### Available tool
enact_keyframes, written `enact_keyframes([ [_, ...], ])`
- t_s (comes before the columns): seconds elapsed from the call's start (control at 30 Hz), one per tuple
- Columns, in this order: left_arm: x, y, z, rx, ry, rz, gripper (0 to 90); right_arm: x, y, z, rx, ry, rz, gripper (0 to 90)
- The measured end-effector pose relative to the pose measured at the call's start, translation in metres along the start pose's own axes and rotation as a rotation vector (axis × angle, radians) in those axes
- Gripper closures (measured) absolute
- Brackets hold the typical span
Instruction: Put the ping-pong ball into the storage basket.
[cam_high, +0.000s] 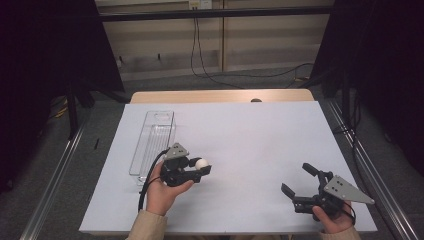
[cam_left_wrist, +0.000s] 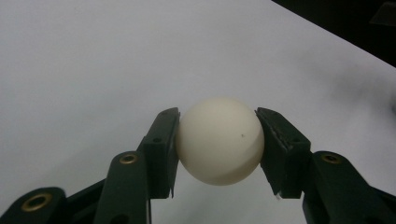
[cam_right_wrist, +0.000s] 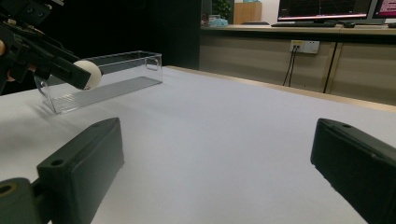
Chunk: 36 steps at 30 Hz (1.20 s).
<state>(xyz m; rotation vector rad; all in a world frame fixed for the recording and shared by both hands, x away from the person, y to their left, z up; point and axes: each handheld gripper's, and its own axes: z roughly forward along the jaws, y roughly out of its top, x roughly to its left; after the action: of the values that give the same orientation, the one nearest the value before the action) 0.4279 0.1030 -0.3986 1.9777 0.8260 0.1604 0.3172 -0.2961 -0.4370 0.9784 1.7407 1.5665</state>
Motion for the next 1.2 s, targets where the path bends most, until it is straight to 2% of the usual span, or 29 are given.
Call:
enact_keyframes([
  [0.5, 0.003, -0.002, -0.002, -0.013, 0.000, -0.010, 51.4, 0.000, 0.000, 0.000, 0.000, 0.003, 0.001, 2.1],
  [0.7, 0.003, -0.001, -0.002, -0.018, 0.002, 0.000, 51.4, 0.000, 0.000, 0.000, 0.002, 0.005, 0.001, 2.1],
  [1.2, 0.009, 0.000, -0.011, -0.050, 0.012, -0.026, 51.4, 0.000, -0.001, -0.001, 0.002, 0.001, -0.005, 2.1],
])
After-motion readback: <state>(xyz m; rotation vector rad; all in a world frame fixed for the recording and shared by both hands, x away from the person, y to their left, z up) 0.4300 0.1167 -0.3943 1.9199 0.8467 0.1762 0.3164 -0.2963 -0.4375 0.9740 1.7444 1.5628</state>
